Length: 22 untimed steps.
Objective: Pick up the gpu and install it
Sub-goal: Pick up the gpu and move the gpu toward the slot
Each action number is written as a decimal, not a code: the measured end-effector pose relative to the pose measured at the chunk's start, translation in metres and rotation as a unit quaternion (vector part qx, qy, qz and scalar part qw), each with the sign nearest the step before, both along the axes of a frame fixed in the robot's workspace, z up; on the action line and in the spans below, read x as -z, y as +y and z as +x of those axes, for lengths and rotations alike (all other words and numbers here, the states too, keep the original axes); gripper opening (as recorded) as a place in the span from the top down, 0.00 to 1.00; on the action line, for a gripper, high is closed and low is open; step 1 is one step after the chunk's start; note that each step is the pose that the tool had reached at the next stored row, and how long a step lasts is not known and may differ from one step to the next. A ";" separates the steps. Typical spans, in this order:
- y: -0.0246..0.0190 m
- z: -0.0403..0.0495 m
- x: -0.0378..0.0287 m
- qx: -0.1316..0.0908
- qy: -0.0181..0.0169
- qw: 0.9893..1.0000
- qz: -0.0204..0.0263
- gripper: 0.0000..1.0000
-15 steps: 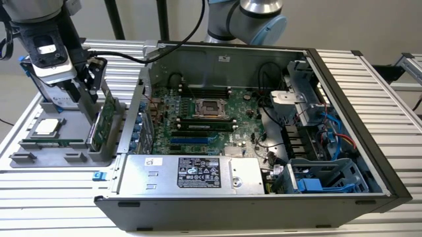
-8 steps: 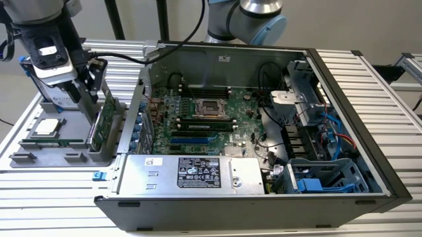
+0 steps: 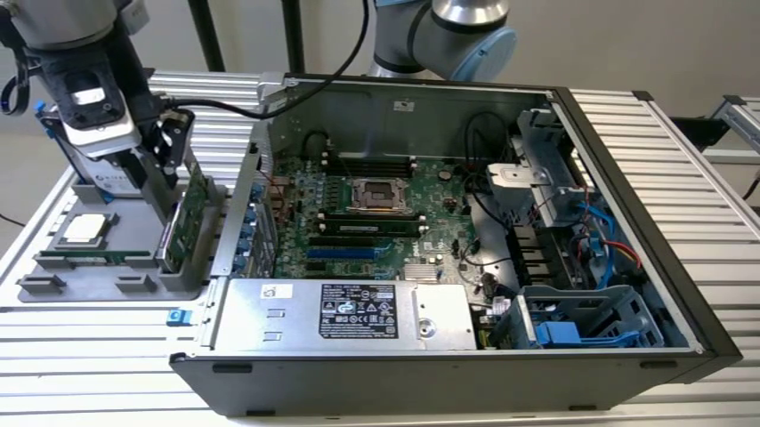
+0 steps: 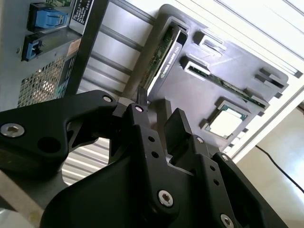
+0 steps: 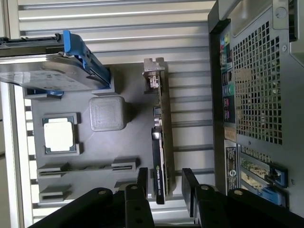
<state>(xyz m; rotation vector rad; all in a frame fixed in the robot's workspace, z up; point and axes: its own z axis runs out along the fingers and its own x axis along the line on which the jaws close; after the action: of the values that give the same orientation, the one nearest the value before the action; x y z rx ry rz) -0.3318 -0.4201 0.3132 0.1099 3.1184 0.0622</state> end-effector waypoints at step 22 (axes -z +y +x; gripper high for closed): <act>0.0000 0.0000 0.0106 0.000 0.000 1.000 0.000 0.00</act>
<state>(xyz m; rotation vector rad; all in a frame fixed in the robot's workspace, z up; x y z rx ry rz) -0.3318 -0.4201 0.3025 0.1098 3.1183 0.0620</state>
